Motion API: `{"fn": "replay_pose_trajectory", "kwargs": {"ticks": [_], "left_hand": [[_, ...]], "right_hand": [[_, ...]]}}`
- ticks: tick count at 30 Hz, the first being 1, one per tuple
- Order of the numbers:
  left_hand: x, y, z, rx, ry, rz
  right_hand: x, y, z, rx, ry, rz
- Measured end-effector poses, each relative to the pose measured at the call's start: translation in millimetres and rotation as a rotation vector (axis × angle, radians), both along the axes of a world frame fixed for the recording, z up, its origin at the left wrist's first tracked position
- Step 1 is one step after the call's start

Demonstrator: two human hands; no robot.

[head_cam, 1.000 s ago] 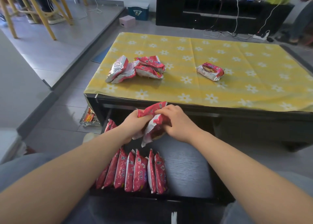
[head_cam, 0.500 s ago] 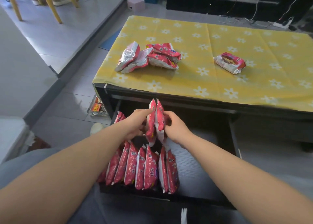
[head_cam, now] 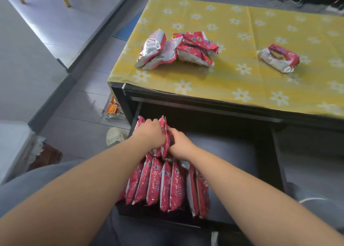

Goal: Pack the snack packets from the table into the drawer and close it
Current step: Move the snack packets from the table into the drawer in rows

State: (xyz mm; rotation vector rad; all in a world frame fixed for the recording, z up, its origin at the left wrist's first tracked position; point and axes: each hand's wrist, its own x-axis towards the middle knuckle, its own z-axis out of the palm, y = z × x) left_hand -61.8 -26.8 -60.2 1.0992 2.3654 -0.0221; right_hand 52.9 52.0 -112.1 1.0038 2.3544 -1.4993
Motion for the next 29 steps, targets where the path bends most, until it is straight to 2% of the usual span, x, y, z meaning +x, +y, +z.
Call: {"fn": "replay_pose_trajectory", "kwargs": {"ticks": [3, 6, 9, 12, 20, 29], "left_hand": [[-4.6, -4.7, 0.9, 0.092, 0.066, 0.041], [-6.7, -8.0, 2.1, 0.053, 0.010, 0.007], [-6.9, -11.2, 0.2, 0.033, 0.020, 0.000], [-5.7, -14.1, 1.4, 0.052, 0.021, 0.013], [-0.5, -21.4, 14.6, 0.171, -0.051, 0.053], [35.8, -19.3, 39.3, 0.355, -0.001, 0.063]], "right_hand": [[-5.6, -2.8, 0.6, -0.032, -0.028, 0.045], [-11.8, -12.3, 2.1, -0.093, -0.067, 0.084], [-15.1, -22.1, -1.2, -0.080, -0.189, 0.138], [-13.3, -23.4, -7.1, -0.064, -0.215, 0.149], [-2.8, -22.9, 1.2, 0.071, 0.012, 0.116], [33.6, -6.8, 60.2, 0.288, 0.031, 0.115]]}}
